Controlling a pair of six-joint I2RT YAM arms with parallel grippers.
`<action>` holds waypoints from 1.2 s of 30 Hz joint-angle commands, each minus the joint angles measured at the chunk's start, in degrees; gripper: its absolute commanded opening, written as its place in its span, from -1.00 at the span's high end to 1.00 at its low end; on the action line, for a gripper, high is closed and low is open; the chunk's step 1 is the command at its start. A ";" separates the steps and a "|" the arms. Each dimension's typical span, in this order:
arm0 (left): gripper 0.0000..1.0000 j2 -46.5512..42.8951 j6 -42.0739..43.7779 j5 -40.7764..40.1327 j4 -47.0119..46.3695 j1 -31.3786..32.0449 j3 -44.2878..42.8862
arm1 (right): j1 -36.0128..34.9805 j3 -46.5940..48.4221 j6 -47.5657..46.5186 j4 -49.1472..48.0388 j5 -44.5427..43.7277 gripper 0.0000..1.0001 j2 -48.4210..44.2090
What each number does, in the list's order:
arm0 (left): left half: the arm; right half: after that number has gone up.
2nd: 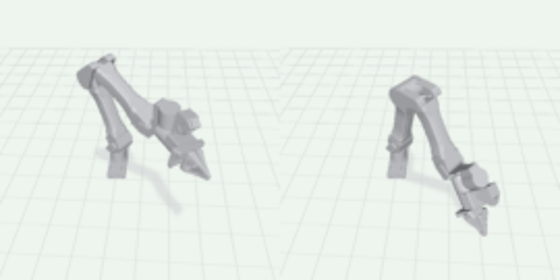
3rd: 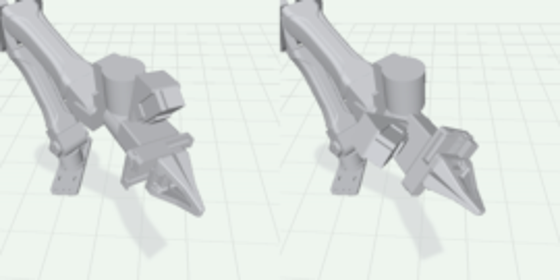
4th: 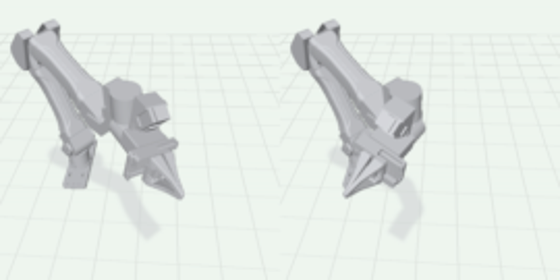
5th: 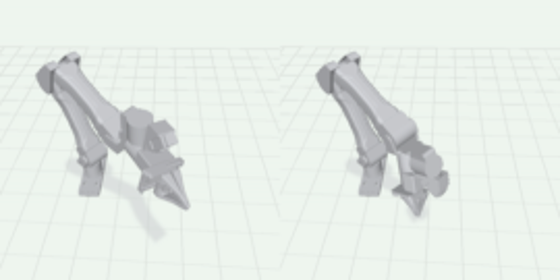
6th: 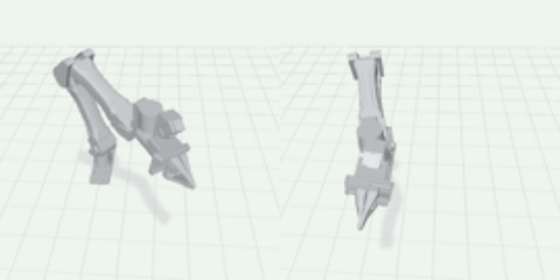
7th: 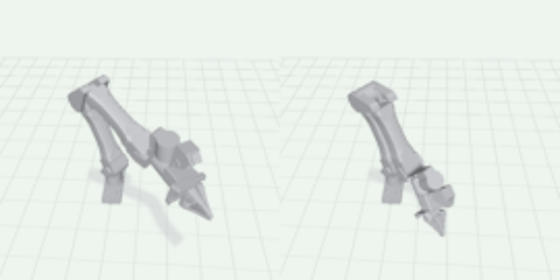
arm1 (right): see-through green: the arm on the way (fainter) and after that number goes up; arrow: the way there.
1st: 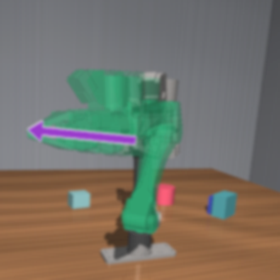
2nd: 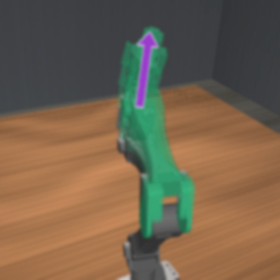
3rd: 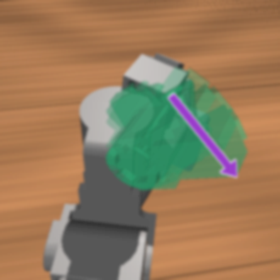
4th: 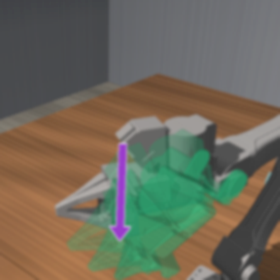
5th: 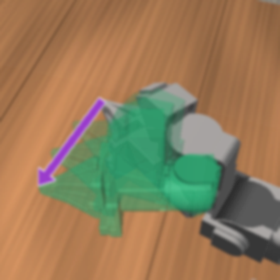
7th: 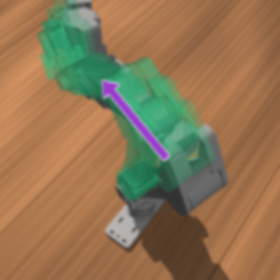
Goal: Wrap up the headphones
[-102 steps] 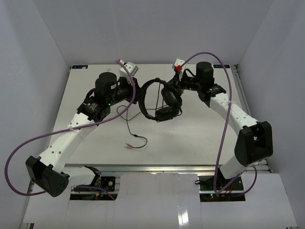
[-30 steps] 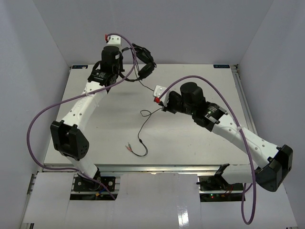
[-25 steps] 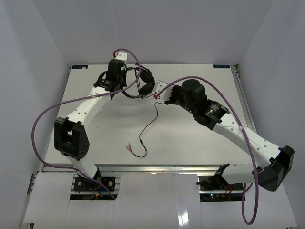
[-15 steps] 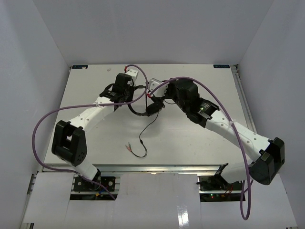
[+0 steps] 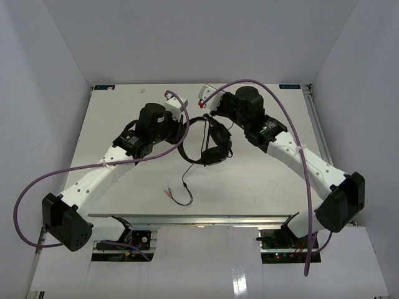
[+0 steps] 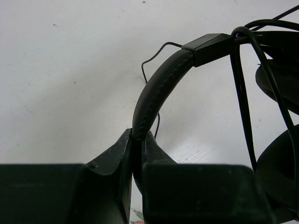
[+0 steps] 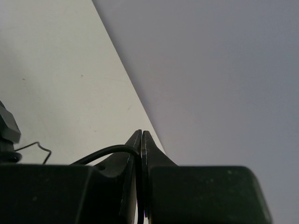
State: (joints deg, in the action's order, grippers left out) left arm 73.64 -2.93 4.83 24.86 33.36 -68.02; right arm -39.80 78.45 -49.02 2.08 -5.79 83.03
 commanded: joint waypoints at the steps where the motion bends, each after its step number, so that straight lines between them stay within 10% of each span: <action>1: 1.00 -0.84 0.38 7.14 2.82 1.53 2.46 | 1.21 6.50 6.77 -1.96 8.46 0.85 0.85; 36: 1.00 -3.16 -2.16 6.14 6.22 4.87 -11.88 | 15.22 0.49 25.57 -1.13 26.51 0.84 2.33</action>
State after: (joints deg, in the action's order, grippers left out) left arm 72.64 -4.49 5.31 29.11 36.97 -74.68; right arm -26.96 80.77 -26.76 7.52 20.94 86.97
